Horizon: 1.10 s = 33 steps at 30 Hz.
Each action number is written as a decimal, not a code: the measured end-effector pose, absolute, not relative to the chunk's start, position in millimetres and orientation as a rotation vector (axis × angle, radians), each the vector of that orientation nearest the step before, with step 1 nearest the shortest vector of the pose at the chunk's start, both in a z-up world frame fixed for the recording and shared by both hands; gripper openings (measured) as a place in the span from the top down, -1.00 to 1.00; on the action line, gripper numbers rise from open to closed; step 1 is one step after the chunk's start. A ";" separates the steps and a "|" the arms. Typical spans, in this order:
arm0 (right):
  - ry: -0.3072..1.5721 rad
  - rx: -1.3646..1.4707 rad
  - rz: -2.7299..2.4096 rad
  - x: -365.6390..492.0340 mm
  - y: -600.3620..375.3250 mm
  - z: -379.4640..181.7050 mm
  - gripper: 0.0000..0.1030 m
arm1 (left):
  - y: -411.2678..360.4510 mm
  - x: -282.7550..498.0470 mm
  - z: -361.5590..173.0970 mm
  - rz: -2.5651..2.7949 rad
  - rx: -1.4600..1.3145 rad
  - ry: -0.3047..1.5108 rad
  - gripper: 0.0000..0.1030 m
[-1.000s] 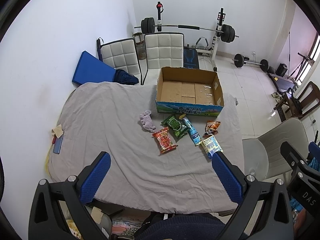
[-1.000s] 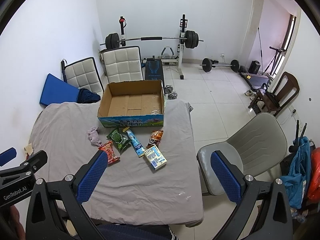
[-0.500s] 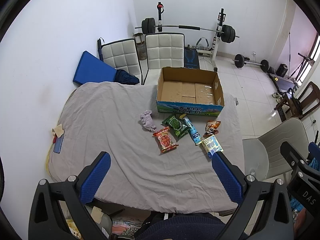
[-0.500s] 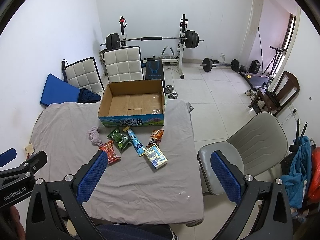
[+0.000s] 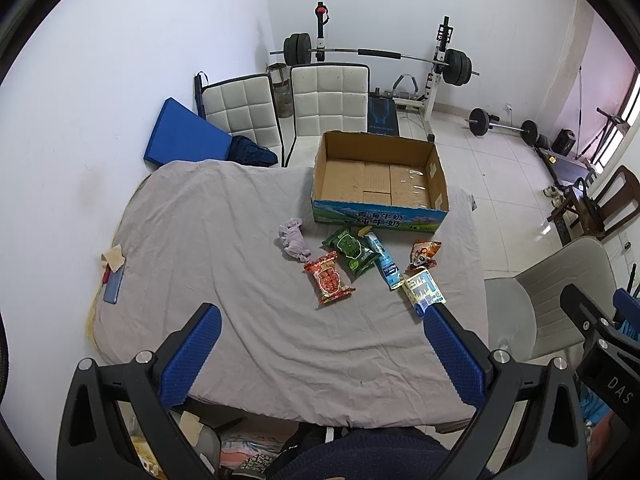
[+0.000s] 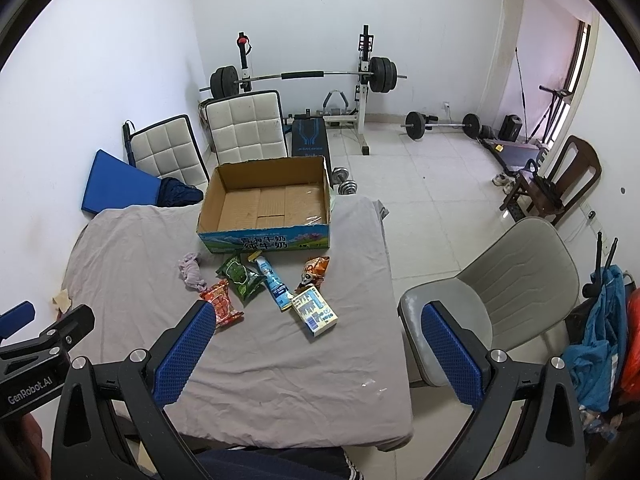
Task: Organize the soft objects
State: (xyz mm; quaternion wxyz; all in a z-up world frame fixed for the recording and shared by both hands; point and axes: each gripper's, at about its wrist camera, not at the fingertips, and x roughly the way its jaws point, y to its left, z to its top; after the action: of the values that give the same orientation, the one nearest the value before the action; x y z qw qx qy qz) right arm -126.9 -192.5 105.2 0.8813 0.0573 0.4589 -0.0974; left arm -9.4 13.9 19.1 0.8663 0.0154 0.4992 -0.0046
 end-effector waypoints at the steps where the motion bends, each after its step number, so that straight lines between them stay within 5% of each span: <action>1: 0.961 0.123 -0.205 -123.3 -194.3 101.6 -1.00 | 15.4 -5.7 15.7 -0.010 0.022 1.046 -1.00; 8: 1.068 0.157 -0.208 -76.2 -221.6 40.2 -1.00 | 34.0 51.8 -40.5 0.031 -0.044 1.133 -1.00; 20: 1.451 0.103 -0.140 44.6 -255.5 -216.1 -1.00 | 30.7 167.5 -247.0 0.046 -0.181 1.449 -0.99; 27: 1.571 0.154 -0.074 75.4 -249.6 -301.4 -1.00 | 30.7 200.6 -355.7 0.092 -0.235 1.644 -0.73; 33: 1.645 0.179 -0.051 86.9 -248.2 -342.0 -0.88 | 33.6 201.0 -396.0 0.112 -0.259 1.711 -0.56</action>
State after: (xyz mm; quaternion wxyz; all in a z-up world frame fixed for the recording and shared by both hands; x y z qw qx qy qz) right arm 86.9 -248.2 -342.0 0.6767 0.0798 0.7316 -0.0227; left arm 201.0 33.6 -396.0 0.6470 -0.1139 0.7523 0.0491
